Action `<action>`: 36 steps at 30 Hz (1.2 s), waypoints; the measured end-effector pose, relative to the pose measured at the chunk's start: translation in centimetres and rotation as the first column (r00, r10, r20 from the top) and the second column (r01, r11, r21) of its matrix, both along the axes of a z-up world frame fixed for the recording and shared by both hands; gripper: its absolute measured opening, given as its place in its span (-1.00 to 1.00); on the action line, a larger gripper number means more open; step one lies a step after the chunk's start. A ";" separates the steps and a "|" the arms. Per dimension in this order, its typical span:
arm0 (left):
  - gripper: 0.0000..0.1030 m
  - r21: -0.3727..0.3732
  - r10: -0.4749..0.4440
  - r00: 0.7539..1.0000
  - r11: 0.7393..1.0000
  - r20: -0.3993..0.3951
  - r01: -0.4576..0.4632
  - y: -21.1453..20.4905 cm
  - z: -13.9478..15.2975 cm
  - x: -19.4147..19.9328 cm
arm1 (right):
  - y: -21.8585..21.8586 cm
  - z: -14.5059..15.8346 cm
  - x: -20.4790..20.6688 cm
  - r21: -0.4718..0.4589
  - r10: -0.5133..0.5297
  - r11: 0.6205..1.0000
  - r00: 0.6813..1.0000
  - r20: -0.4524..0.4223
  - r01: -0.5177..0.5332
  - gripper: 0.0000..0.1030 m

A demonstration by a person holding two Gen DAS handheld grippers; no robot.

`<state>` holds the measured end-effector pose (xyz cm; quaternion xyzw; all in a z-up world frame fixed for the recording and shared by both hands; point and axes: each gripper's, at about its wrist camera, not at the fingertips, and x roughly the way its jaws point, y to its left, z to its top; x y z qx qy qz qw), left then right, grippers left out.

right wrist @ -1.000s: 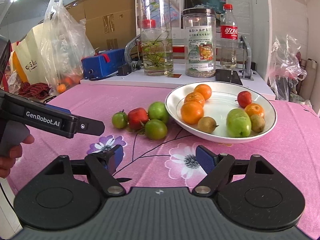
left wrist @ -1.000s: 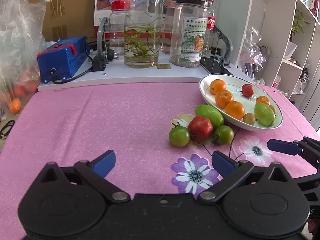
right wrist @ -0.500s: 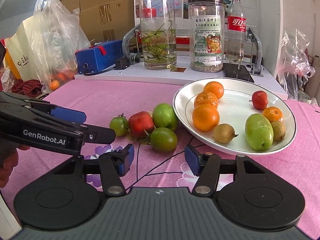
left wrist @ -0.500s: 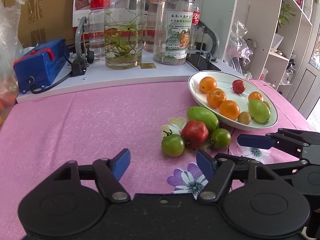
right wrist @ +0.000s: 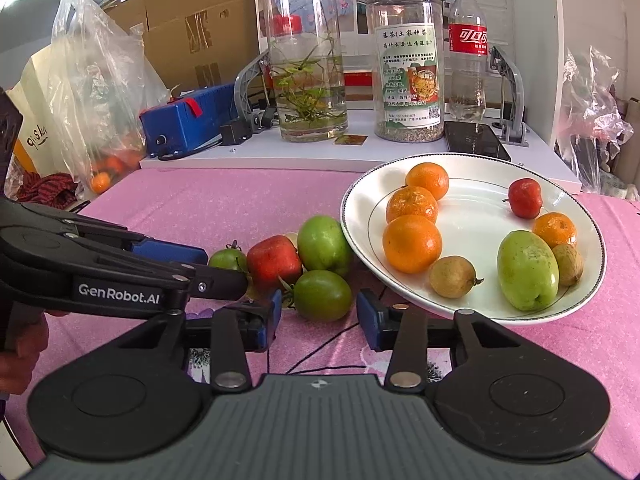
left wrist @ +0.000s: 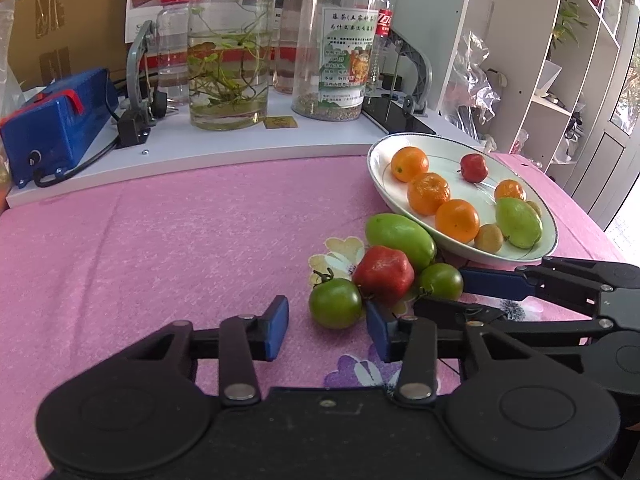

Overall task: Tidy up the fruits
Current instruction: 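Grasp a green tomato with the left tool while the right tool grasps a green lime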

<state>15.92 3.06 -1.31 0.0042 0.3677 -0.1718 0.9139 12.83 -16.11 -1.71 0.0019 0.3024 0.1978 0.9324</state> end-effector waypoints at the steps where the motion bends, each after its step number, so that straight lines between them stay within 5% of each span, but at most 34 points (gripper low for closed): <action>1: 1.00 0.001 -0.002 1.000 1.000 -0.001 0.002 -0.1 0.0 0.1 | 0.0 0.0 0.0 0.001 0.001 1.000 1.000 -0.001 -0.001 0.38; 11: 1.00 0.010 -0.024 1.000 1.000 -0.006 0.024 -0.1 -0.2 0.4 | 0.0 -0.3 0.2 0.006 0.004 1.000 1.000 -0.008 -0.004 0.12; 36: 1.00 0.023 -0.005 1.000 1.000 0.004 0.005 0.5 -0.3 0.5 | -1.0 0.0 -1.2 0.015 0.003 1.000 1.000 -0.013 -0.003 0.11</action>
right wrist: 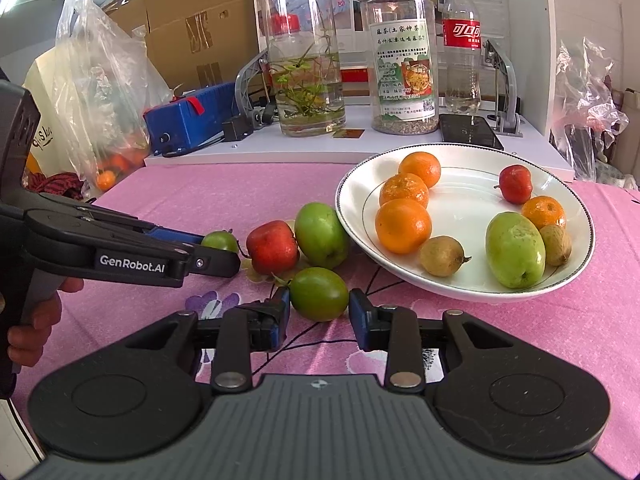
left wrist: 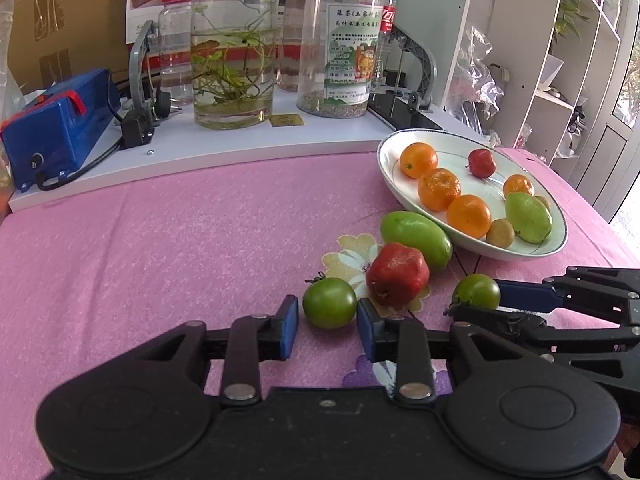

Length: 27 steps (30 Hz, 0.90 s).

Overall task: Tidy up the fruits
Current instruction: 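Grasp a green tomato with the left tool while the right tool grasps a green lime, then carry the green tomato and the lime over the white plate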

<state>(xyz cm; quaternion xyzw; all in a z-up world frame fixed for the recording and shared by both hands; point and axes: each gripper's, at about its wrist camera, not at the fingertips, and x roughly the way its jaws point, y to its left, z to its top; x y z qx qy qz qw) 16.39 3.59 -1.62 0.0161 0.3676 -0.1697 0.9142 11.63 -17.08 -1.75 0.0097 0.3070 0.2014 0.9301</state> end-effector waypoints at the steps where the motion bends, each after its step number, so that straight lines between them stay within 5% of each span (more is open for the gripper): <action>1: 1.00 0.001 -0.002 1.000 1.000 0.001 0.002 0.0 0.0 0.0 | 0.0 0.0 0.0 0.000 0.001 1.000 1.000 0.000 -0.001 0.11; 15: 1.00 0.029 -0.031 0.999 0.999 0.014 0.030 -0.4 0.0 0.1 | -0.2 -0.1 -0.4 0.007 -0.003 1.000 1.000 -0.005 0.003 0.10; 20: 1.00 -0.025 -0.035 0.998 0.999 0.045 0.037 -0.1 1.9 -1.4 | -1.0 1.1 -1.0 0.026 0.005 1.000 0.999 0.033 -0.006 0.10; 27: 1.00 -0.121 -0.150 0.982 0.979 0.117 0.164 -3.9 6.4 -0.1 | -4.5 4.1 0.5 0.004 -0.077 0.997 0.986 0.148 0.077 0.10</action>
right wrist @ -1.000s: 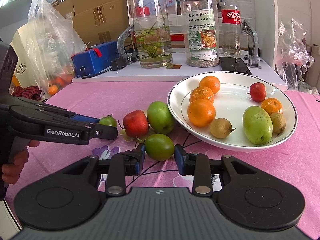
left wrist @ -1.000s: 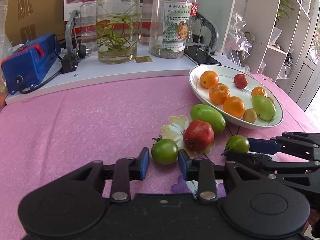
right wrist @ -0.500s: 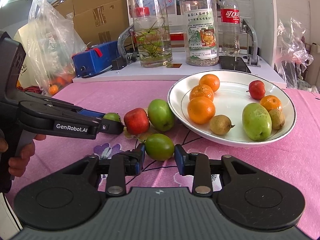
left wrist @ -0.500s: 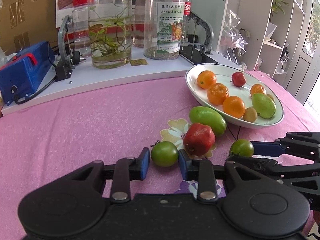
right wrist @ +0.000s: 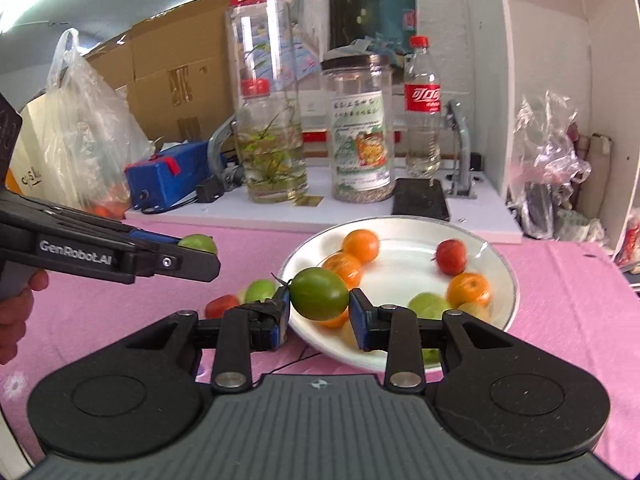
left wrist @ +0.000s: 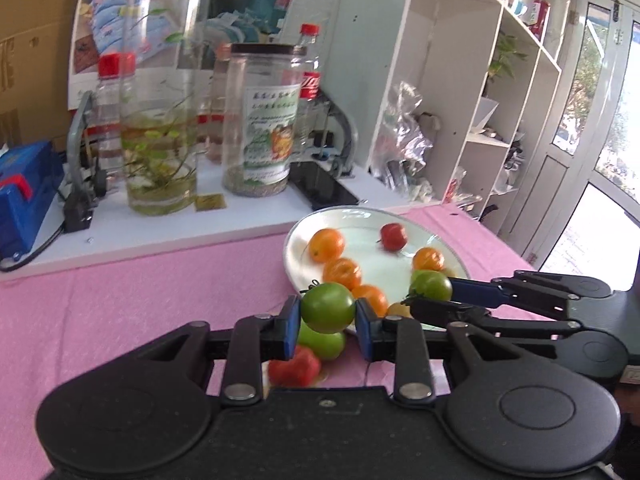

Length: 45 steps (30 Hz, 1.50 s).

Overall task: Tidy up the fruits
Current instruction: 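Carry the green tomato and the lime over the white plate, then lower the fruits into the plate and open both tools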

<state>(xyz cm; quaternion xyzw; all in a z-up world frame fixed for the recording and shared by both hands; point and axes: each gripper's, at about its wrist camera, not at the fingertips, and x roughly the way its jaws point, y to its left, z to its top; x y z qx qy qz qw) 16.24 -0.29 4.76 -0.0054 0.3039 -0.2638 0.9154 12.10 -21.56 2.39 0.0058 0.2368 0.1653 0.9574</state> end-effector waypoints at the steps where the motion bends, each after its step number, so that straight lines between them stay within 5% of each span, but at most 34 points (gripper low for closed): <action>1: 1.00 0.003 -0.014 1.000 1.000 0.011 0.014 -0.8 0.3 0.5 | -0.5 0.2 0.4 -0.011 -0.013 1.000 1.000 0.011 0.014 0.10; 9: 1.00 0.012 -0.056 0.998 0.998 -0.032 0.056 -6.5 0.7 6.8 | -2.9 0.0 5.2 -0.105 -0.035 0.994 0.999 0.011 0.036 0.10; 18: 1.00 0.095 -0.067 0.993 0.993 -0.099 0.076 -9.9 -1.6 12.4 | -2.5 -1.8 8.3 -0.089 0.017 0.996 0.997 -0.069 -0.024 0.10; 39: 1.00 0.179 -0.121 0.983 0.973 -0.135 0.144 -12.9 -4.4 14.7 | -2.1 -3.1 11.0 -0.137 0.055 0.988 0.990 -0.127 -0.072 0.08; 45: 1.00 0.157 -0.081 0.993 0.983 -0.082 0.093 -11.6 -2.7 13.2 | -2.0 -2.6 9.9 -0.138 0.063 0.987 0.993 -0.095 -0.076 0.28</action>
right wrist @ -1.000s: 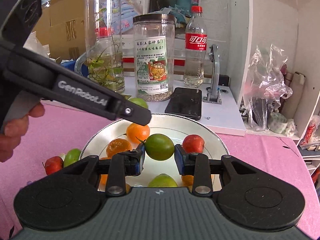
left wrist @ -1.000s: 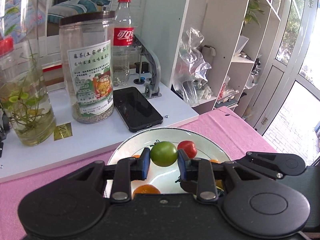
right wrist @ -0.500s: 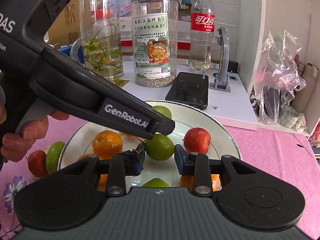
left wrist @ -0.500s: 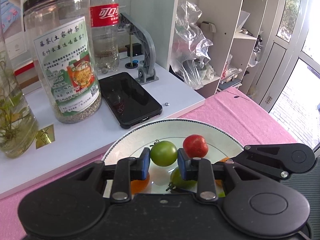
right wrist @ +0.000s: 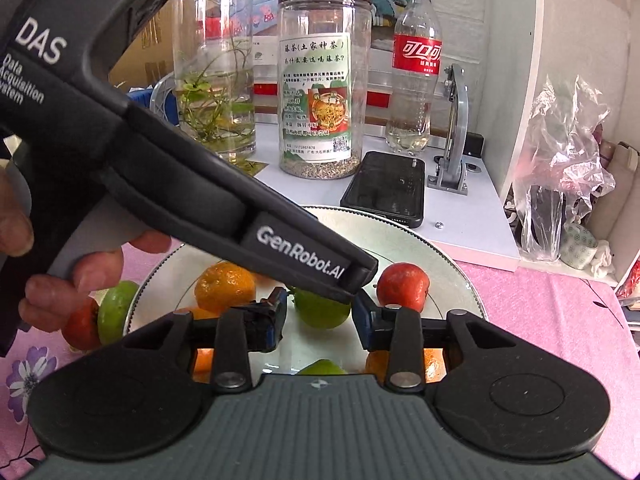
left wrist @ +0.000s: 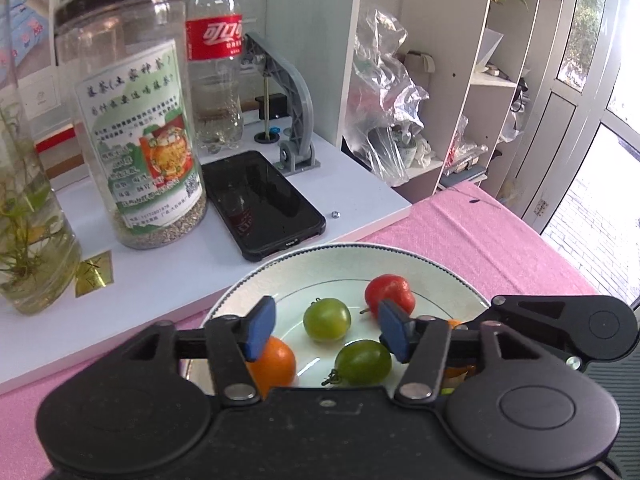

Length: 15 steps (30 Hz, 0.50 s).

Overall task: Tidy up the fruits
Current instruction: 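Lower the fruits into the plate and open both tools, then move both open tools back to the red and green apples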

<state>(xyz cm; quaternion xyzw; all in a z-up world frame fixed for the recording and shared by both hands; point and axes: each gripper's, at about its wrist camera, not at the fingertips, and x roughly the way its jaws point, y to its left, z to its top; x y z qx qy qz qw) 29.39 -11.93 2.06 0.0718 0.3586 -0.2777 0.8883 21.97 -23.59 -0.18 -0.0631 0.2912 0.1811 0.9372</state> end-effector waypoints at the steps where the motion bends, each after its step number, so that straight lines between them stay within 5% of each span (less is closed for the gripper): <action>1: 1.00 -0.005 0.009 1.000 1.000 0.020 -0.009 0.3 0.5 -0.5 | 0.0 0.2 -0.4 0.001 0.004 1.000 1.000 0.011 -0.004 0.33; 3: 1.00 -0.021 0.023 0.999 1.000 0.047 -0.022 1.0 1.5 -1.7 | 0.0 0.7 -1.5 0.010 0.005 1.000 0.999 0.042 -0.005 0.89; 4: 1.00 -0.032 0.037 0.998 0.999 0.056 -0.035 1.4 2.0 -2.3 | 0.1 0.9 -2.1 0.017 -0.001 1.000 0.998 0.063 0.000 1.00; 15: 1.00 -0.083 0.197 0.976 0.978 0.090 -0.190 5.9 3.1 -9.7 | 0.7 1.9 -8.5 0.053 -0.017 0.999 0.992 0.124 0.010 1.00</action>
